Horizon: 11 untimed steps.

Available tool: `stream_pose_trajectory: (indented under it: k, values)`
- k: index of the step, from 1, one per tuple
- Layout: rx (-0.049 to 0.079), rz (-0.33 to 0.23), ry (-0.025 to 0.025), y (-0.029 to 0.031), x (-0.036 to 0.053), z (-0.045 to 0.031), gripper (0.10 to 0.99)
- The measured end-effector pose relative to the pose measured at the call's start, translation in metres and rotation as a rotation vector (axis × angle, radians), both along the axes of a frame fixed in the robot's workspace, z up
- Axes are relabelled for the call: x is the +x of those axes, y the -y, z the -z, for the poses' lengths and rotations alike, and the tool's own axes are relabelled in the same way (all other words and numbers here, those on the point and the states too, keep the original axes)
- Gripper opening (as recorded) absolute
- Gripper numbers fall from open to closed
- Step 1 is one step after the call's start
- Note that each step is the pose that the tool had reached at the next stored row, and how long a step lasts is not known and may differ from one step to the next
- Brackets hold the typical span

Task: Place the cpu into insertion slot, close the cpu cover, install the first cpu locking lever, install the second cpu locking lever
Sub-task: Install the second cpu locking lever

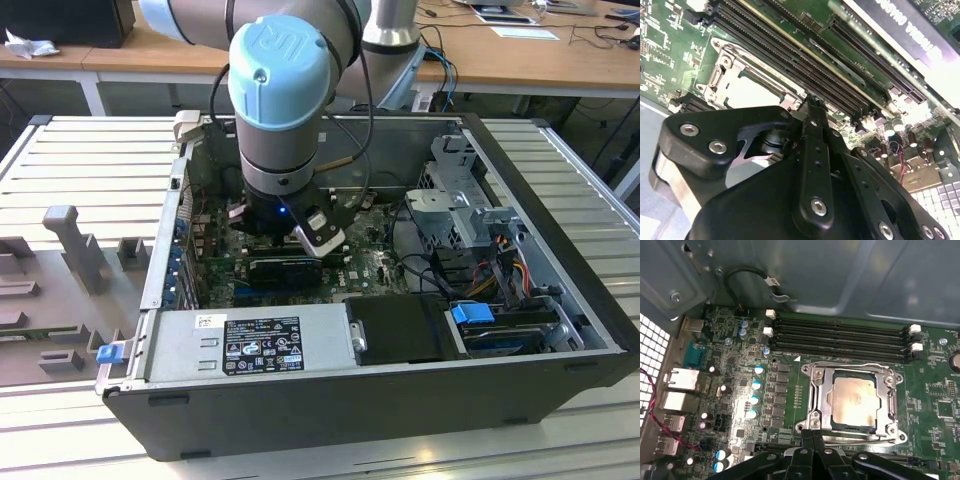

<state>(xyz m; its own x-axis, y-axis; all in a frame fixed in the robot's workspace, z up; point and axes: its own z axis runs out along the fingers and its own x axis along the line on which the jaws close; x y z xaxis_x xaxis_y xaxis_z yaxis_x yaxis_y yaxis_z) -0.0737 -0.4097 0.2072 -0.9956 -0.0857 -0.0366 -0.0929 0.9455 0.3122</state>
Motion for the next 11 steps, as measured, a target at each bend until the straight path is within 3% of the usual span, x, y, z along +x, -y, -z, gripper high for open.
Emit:
stream_pose_trajectory:
  k: [8,11]
  values:
    - [0.008,0.0,-0.0001,0.0001,-0.0023,0.0062,0.106]
    - [0.022,0.0,0.0,0.0001,-0.0028,0.0092,0.106]
